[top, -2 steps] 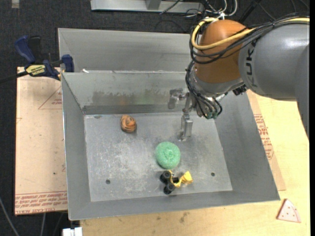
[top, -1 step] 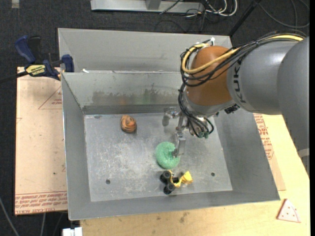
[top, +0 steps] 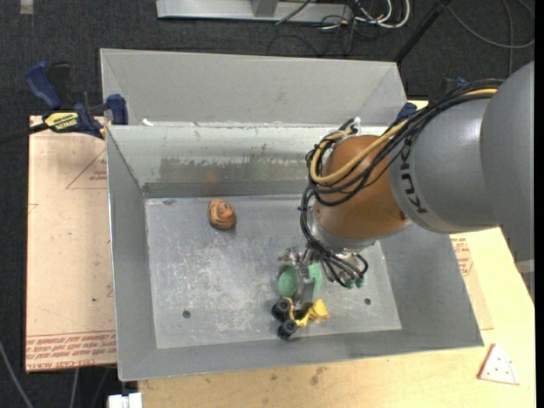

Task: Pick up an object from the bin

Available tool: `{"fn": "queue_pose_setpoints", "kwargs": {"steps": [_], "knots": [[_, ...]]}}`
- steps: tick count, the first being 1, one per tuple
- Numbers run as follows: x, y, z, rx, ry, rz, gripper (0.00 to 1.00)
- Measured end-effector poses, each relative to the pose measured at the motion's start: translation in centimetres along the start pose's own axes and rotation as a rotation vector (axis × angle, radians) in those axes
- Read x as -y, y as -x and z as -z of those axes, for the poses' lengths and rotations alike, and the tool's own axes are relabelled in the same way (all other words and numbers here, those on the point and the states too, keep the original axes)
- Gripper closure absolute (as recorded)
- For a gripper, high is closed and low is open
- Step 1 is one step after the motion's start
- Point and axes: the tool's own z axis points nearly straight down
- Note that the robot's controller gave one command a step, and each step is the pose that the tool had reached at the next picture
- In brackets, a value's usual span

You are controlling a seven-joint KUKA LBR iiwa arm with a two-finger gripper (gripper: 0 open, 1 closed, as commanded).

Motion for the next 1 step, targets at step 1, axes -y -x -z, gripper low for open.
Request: {"fn": "queue_pose_setpoints", "kwargs": {"steps": [1], "knots": [[0.00,0.00,0.00,0.000,0.000,0.000,1.00]]}}
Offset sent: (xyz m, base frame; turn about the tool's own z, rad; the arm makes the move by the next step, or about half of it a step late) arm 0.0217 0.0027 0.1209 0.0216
